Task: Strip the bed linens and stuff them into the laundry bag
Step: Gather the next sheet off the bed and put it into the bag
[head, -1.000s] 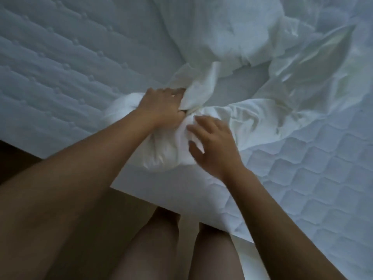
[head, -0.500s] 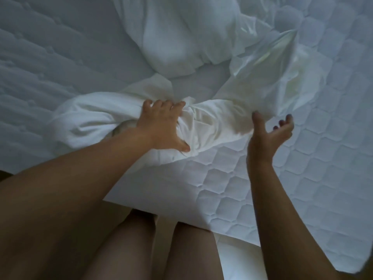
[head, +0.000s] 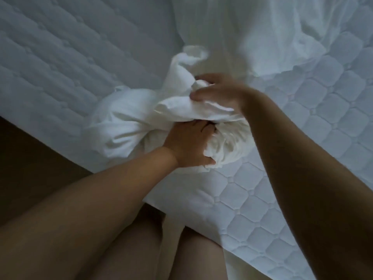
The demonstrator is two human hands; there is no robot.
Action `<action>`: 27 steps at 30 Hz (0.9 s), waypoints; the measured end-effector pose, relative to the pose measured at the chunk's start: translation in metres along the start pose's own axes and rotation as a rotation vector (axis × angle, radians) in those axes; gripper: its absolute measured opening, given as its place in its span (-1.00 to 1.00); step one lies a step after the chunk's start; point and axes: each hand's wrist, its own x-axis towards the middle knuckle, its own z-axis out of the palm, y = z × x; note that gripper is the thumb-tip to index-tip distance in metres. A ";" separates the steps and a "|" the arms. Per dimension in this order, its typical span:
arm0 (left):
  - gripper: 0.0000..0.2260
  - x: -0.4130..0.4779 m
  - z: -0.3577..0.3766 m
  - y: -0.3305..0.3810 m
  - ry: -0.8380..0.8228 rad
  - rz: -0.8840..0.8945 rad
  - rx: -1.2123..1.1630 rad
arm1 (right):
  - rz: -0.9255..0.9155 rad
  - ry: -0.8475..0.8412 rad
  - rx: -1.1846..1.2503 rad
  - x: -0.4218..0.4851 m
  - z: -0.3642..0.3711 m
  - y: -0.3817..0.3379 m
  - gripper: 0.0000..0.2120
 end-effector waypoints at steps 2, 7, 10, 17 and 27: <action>-0.36 -0.013 0.006 -0.003 0.122 0.013 -0.028 | -0.038 -0.042 -0.380 0.014 0.026 -0.018 -0.75; -0.16 -0.041 -0.011 -0.028 0.268 0.108 0.181 | -0.063 0.062 -0.826 0.027 0.050 -0.013 -0.66; 0.04 -0.033 -0.035 -0.037 -0.083 0.026 0.245 | -0.103 0.091 -0.832 0.028 0.051 -0.009 -0.68; 0.37 -0.019 -0.047 -0.077 -0.379 -0.126 0.290 | -0.105 0.047 -0.625 0.028 0.043 -0.008 -0.63; 0.19 0.014 -0.048 -0.084 -0.460 -0.326 0.050 | 0.039 0.920 -0.195 -0.065 0.128 0.024 -0.34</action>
